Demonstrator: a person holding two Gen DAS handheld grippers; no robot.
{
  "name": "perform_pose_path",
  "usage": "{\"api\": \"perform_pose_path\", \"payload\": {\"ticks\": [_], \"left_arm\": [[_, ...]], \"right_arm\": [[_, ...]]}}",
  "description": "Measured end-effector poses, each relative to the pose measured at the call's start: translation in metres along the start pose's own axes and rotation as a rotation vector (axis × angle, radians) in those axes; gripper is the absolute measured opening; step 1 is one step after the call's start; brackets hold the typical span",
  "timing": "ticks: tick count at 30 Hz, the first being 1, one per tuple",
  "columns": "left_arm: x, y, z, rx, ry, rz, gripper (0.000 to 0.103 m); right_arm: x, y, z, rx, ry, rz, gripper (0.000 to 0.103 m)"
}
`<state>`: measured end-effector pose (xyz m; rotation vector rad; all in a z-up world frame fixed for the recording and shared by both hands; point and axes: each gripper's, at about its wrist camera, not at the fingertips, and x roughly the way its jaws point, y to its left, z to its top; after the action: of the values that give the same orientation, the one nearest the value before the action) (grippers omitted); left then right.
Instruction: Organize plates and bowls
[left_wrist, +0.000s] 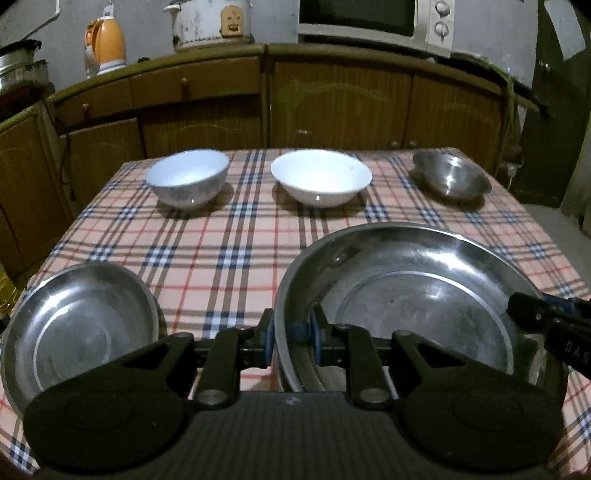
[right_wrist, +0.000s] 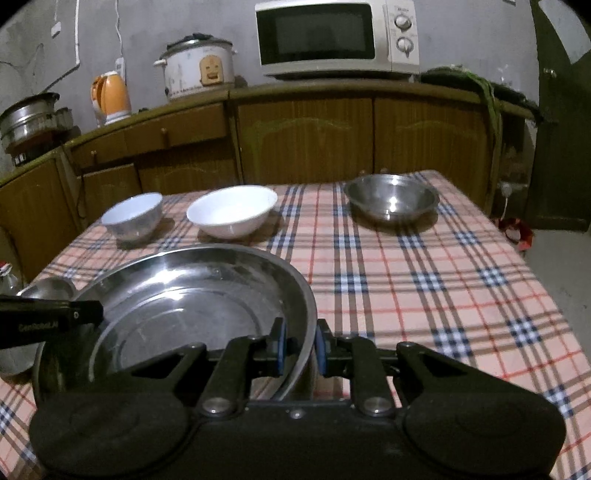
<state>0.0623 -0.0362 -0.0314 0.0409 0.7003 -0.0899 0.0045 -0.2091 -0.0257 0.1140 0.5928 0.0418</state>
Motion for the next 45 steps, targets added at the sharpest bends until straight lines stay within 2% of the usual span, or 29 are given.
{"api": "perform_pose_path", "payload": {"ticks": [21, 32, 37, 39, 40, 43, 45], "left_arm": [[0.029, 0.001, -0.02, 0.009, 0.03, 0.01, 0.022], [0.036, -0.004, -0.02, 0.019, 0.012, 0.032, 0.024], [0.036, -0.004, -0.021, 0.011, 0.012, 0.033, 0.029], [0.036, 0.0, -0.021, -0.003, 0.017, 0.036, 0.029], [0.035, 0.002, -0.021, -0.009, 0.018, 0.038, 0.031], [0.03, 0.005, -0.019, -0.012, 0.011, 0.041, 0.034], [0.026, 0.007, -0.019, -0.01, 0.001, 0.042, 0.037]], "right_arm": [[0.027, 0.0, -0.017, -0.011, 0.065, -0.009, 0.022], [0.033, 0.002, -0.014, -0.045, 0.056, -0.024, 0.024], [0.031, -0.001, -0.011, -0.047, 0.047, -0.038, 0.031], [0.027, -0.002, -0.009, -0.049, 0.038, -0.057, 0.044], [0.022, -0.003, -0.008, -0.053, 0.022, -0.06, 0.045], [0.007, -0.004, -0.006, -0.056, 0.008, 0.008, 0.045], [-0.01, -0.002, -0.009, -0.063, 0.002, 0.096, 0.045]]}}
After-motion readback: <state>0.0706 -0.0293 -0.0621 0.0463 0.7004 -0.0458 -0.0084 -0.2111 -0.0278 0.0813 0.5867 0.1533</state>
